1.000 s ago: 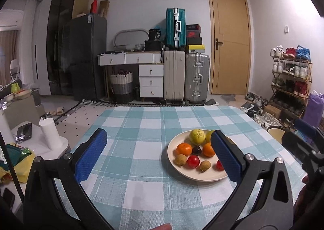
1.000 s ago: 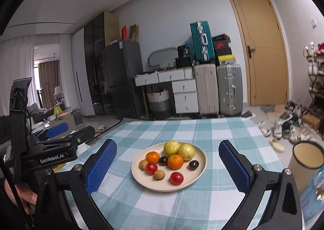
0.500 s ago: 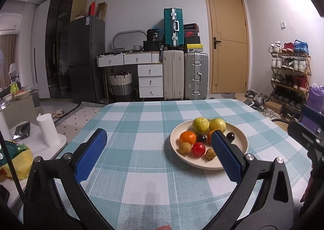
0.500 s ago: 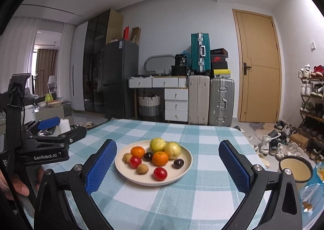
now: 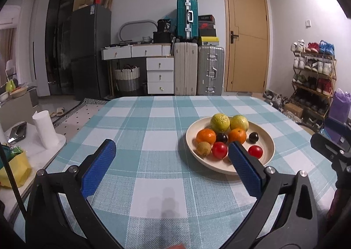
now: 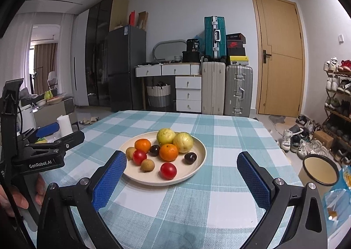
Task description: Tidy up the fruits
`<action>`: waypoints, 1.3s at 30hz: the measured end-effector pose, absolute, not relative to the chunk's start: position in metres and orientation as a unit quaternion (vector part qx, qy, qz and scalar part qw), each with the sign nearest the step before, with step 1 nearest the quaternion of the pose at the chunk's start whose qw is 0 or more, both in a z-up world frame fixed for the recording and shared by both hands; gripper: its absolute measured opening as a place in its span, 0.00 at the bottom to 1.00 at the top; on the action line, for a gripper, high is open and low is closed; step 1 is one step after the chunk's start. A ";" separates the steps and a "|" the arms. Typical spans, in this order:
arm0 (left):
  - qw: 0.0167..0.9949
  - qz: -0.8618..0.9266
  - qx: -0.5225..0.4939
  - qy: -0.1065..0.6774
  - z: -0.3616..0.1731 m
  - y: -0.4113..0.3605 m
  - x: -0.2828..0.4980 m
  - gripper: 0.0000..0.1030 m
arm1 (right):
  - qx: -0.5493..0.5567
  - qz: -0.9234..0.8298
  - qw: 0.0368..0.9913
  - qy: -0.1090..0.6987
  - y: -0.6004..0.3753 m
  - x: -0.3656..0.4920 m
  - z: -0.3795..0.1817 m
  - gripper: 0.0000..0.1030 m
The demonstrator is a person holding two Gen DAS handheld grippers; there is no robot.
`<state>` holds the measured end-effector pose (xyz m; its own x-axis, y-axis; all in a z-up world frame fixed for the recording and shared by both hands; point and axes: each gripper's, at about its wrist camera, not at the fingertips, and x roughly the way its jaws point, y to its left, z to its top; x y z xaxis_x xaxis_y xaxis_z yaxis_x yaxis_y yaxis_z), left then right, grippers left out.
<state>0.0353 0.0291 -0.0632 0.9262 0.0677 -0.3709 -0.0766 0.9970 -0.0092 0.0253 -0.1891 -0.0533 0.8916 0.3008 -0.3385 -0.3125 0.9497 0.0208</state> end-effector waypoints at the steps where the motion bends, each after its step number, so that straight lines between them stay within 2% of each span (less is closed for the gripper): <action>1: 0.980 0.038 -0.009 0.193 -0.063 0.027 0.037 0.99 | -0.019 0.158 0.972 0.171 -0.188 0.025 -0.053 1.00; 5: 0.981 0.024 0.004 0.191 -0.064 0.021 0.038 0.99 | -0.018 0.159 0.972 0.174 -0.188 0.026 -0.053 1.00; 9: 0.988 0.017 0.014 0.150 -0.059 0.016 0.024 0.99 | -0.016 0.158 0.972 0.171 -0.190 0.025 -0.053 1.00; 13: 0.987 0.023 -0.012 0.156 -0.061 0.025 0.027 0.99 | -0.017 0.158 0.973 0.165 -0.190 0.023 -0.051 1.00; 39: 0.988 0.023 -0.010 0.151 -0.060 0.025 0.022 0.99 | -0.017 0.158 0.973 0.164 -0.190 0.021 -0.052 1.00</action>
